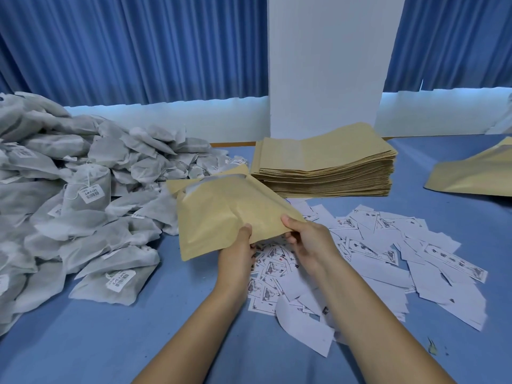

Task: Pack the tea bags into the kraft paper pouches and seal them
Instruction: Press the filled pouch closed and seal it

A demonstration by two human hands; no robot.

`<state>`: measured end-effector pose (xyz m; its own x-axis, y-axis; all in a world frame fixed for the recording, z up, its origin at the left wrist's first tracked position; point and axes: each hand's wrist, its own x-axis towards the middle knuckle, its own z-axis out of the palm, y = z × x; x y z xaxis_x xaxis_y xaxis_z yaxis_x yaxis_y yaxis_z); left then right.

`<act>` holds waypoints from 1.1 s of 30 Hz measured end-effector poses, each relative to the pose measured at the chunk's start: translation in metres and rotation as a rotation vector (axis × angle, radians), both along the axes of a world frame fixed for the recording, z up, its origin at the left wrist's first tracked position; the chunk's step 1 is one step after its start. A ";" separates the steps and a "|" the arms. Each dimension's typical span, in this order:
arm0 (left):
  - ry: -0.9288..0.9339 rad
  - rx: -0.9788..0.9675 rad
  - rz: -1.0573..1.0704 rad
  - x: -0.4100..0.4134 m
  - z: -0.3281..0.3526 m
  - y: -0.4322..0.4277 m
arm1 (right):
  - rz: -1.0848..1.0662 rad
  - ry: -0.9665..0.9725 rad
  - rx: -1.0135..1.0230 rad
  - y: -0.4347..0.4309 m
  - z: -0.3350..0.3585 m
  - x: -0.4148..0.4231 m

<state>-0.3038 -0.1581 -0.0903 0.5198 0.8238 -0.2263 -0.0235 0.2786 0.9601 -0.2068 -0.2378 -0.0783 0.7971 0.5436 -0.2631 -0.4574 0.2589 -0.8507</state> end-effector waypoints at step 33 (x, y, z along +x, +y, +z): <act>-0.114 0.147 0.017 -0.004 0.000 -0.012 | 0.203 -0.058 0.021 0.014 -0.008 -0.026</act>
<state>-0.3079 -0.1701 -0.0908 0.5206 0.8527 -0.0438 -0.1377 0.1345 0.9813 -0.2329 -0.2241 -0.0859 0.6838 0.6997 -0.2071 -0.4528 0.1843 -0.8724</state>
